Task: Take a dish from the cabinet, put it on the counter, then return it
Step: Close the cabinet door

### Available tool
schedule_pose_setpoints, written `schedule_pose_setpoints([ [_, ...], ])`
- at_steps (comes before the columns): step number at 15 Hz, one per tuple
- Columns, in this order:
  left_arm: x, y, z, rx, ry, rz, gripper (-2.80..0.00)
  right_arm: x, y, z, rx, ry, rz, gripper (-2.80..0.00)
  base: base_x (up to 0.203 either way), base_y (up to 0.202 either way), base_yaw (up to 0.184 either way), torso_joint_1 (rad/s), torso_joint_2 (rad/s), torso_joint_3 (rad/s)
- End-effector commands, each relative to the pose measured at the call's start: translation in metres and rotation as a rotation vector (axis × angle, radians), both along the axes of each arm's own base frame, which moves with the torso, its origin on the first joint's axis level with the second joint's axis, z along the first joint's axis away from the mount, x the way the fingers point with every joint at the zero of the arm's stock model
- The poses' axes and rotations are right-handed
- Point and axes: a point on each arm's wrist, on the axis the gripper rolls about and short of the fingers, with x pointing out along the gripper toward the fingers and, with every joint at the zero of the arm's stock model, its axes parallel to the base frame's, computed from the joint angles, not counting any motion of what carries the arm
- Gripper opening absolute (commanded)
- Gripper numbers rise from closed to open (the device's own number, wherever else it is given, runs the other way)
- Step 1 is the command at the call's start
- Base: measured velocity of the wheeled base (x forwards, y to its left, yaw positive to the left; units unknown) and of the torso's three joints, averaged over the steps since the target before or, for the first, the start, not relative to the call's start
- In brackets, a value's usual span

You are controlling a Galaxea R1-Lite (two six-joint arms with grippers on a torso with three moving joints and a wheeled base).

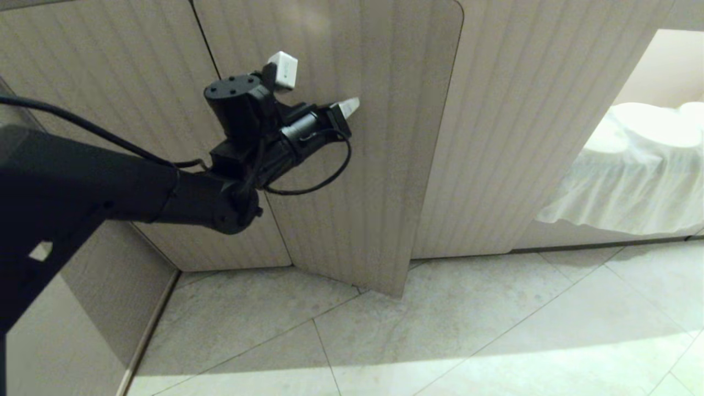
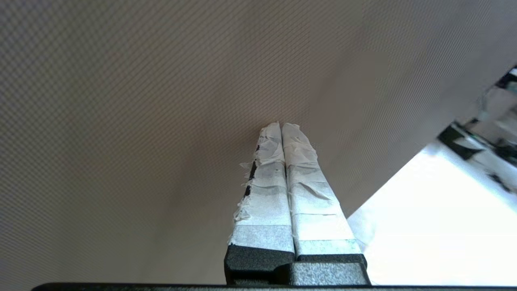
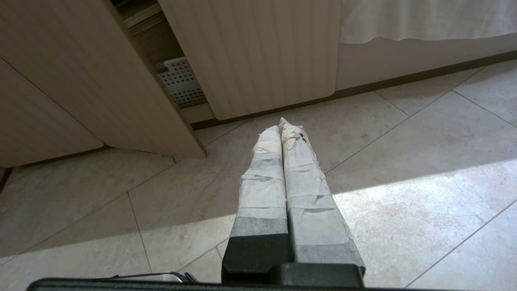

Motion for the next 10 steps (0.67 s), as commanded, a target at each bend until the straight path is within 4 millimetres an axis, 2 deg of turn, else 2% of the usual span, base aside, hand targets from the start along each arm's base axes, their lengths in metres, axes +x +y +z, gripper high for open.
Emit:
schedule_pose_setpoints([
  [1,0.02,-0.008,-0.006,-0.007,-0.013,0.029,-2.8,0.0,0.0,0.0,0.001,0.001,0.0,-2.8,0.0,0.0,0.0,0.0,0.0,0.0],
  [7,0.057,-0.014,-0.003,0.016,-0.064,0.121,-2.8,0.0,0.0,0.0,0.001,0.001,0.0,-2.8,0.0,0.0,0.0,0.0,0.0,0.0],
  [10,0.063,-0.011,-0.003,0.031,-0.073,0.144,-2.8,0.0,0.0,0.0,0.001,0.001,0.0,-2.8,0.0,0.0,0.0,0.0,0.0,0.0],
])
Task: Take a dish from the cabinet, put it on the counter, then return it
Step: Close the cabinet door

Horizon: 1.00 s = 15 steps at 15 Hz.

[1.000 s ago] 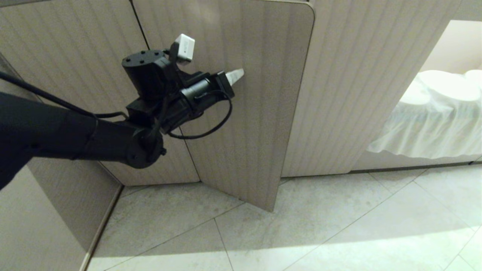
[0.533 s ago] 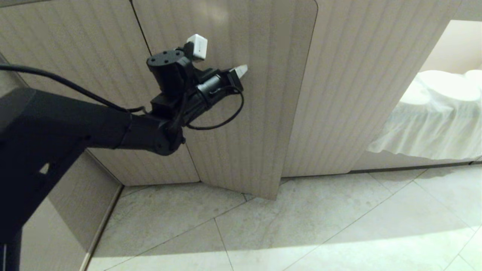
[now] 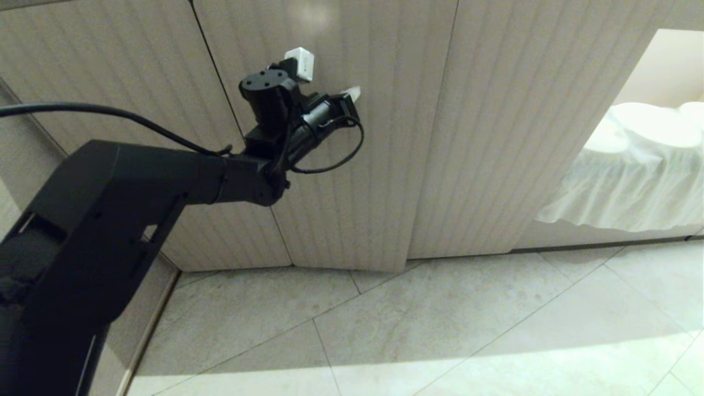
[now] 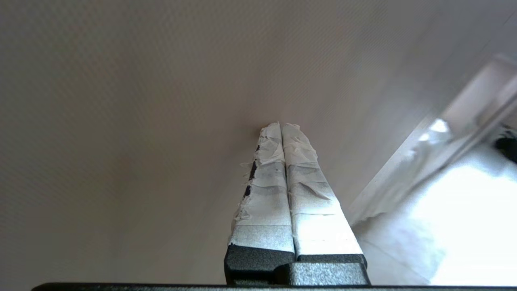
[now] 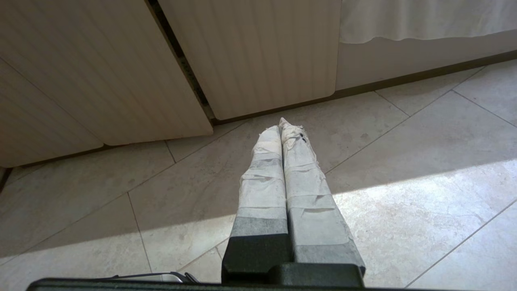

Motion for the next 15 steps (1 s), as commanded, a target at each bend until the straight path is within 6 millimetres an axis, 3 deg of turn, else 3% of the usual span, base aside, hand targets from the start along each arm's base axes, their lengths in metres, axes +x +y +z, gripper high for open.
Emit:
schedule_pose_setpoints([
  [1,0.008,0.002,-0.008,0.014,-0.008,0.028,-2.8,0.0,0.0,0.0,0.001,0.001,0.0,-2.8,0.0,0.0,0.0,0.0,0.0,0.0],
  [9,0.026,0.008,-0.012,0.038,-0.074,0.208,-2.8,0.0,0.0,0.0,0.001,0.001,0.0,-2.8,0.0,0.0,0.0,0.0,0.0,0.0],
  [13,0.015,0.014,0.007,0.021,-0.086,0.243,-2.8,0.0,0.0,0.0,0.001,0.001,0.0,-2.8,0.0,0.0,0.0,0.0,0.0,0.0],
  [15,0.0,0.019,0.02,0.023,-0.081,0.243,-2.8,0.0,0.0,0.0,0.001,0.001,0.0,-2.8,0.0,0.0,0.0,0.0,0.0,0.0],
])
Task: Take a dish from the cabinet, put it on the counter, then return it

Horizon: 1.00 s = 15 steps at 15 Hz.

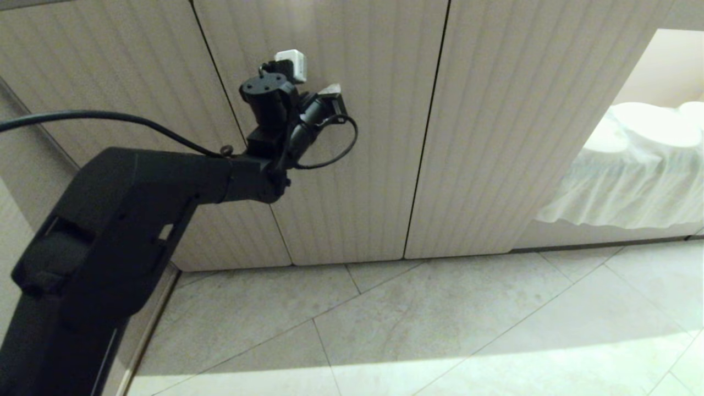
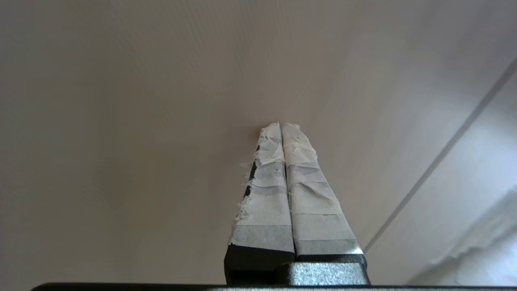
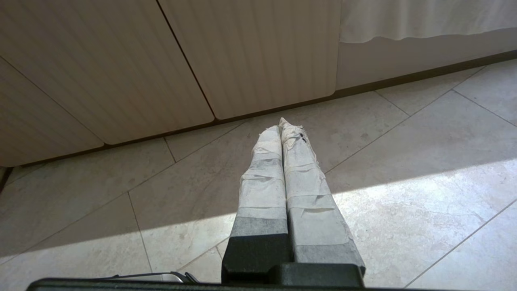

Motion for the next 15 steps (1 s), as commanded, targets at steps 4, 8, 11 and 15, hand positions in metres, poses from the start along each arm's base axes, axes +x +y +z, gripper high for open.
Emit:
schedule_pose_setpoints([
  [4,-0.076,0.017,0.041,0.017,0.037,-0.036,-2.8,0.0,0.0,0.0,0.001,0.001,0.0,-2.8,0.0,0.0,0.0,0.0,0.0,0.0],
  [8,-0.155,0.049,0.047,0.132,0.115,-0.031,-2.8,0.0,0.0,0.0,0.001,0.001,0.001,-2.8,0.0,0.0,0.0,0.0,0.0,0.0],
  [11,-0.208,0.078,0.04,0.243,0.166,-0.002,-2.8,0.0,0.0,0.0,0.001,0.001,0.0,-2.8,0.0,0.0,0.0,0.0,0.0,0.0],
  [15,-0.244,0.109,0.017,0.381,0.195,0.077,-2.8,0.0,0.0,0.0,0.001,0.001,0.0,-2.8,0.0,0.0,0.0,0.0,0.0,0.0],
])
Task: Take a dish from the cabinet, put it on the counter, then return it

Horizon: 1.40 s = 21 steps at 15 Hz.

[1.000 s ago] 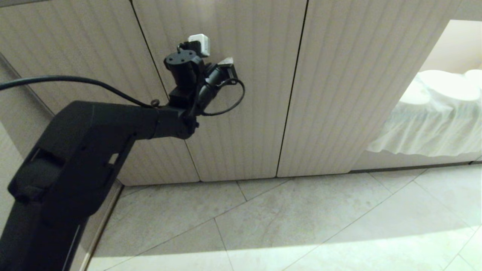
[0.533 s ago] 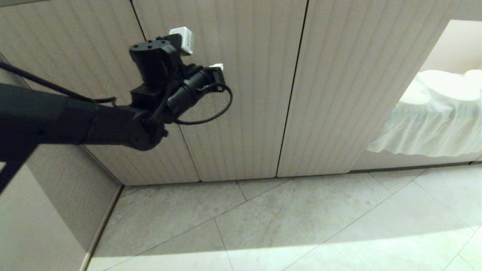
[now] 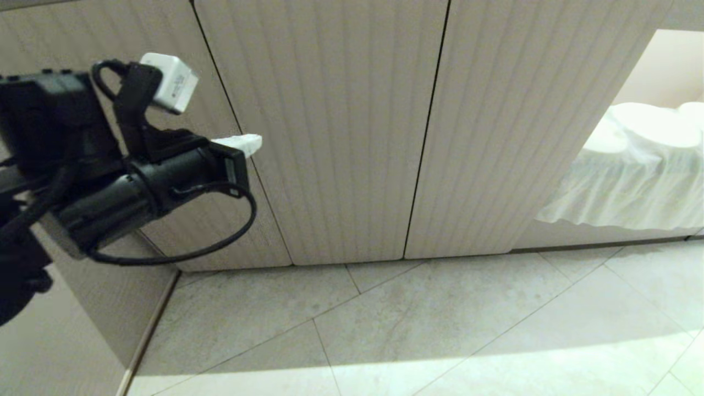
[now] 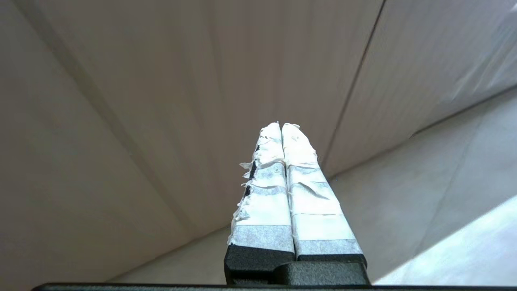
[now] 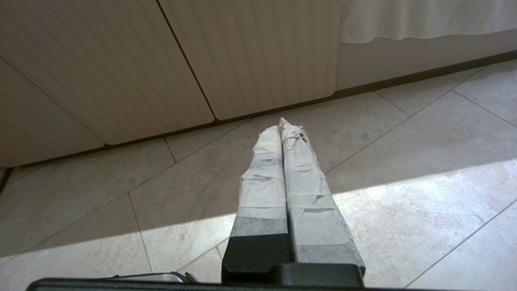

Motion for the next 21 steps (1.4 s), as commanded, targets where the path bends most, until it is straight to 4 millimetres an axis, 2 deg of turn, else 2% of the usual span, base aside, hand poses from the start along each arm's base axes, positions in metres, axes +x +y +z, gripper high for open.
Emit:
schedule_pose_setpoints([
  [1,-0.031,0.023,0.0,0.034,-0.041,0.045,-2.8,0.0,0.0,0.0,0.001,0.001,0.0,-2.8,0.0,0.0,0.0,0.0,0.0,0.0],
  [3,-0.052,0.033,-0.009,0.066,-0.026,0.058,-2.8,0.0,0.0,0.0,0.001,0.001,0.0,-2.8,0.0,0.0,0.0,0.0,0.0,0.0],
  [7,-0.097,0.065,-0.03,0.071,0.03,0.106,-2.8,0.0,0.0,0.0,0.001,0.001,0.0,-2.8,0.0,0.0,0.0,0.0,0.0,0.0],
  [11,-0.156,0.093,-0.077,0.055,0.051,0.149,-2.8,0.0,0.0,0.0,0.001,0.001,0.0,-2.8,0.0,0.0,0.0,0.0,0.0,0.0],
  [16,-0.224,0.096,-0.134,0.025,-0.04,0.176,-2.8,0.0,0.0,0.0,0.001,0.001,0.0,-2.8,0.0,0.0,0.0,0.0,0.0,0.0],
  [18,-0.238,0.096,-0.155,0.02,-0.021,0.186,-2.8,0.0,0.0,0.0,0.001,0.001,0.0,-2.8,0.0,0.0,0.0,0.0,0.0,0.0],
  [21,-0.255,0.097,-0.171,0.007,-0.032,0.199,-2.8,0.0,0.0,0.0,0.001,0.001,0.0,-2.8,0.0,0.0,0.0,0.0,0.0,0.0],
])
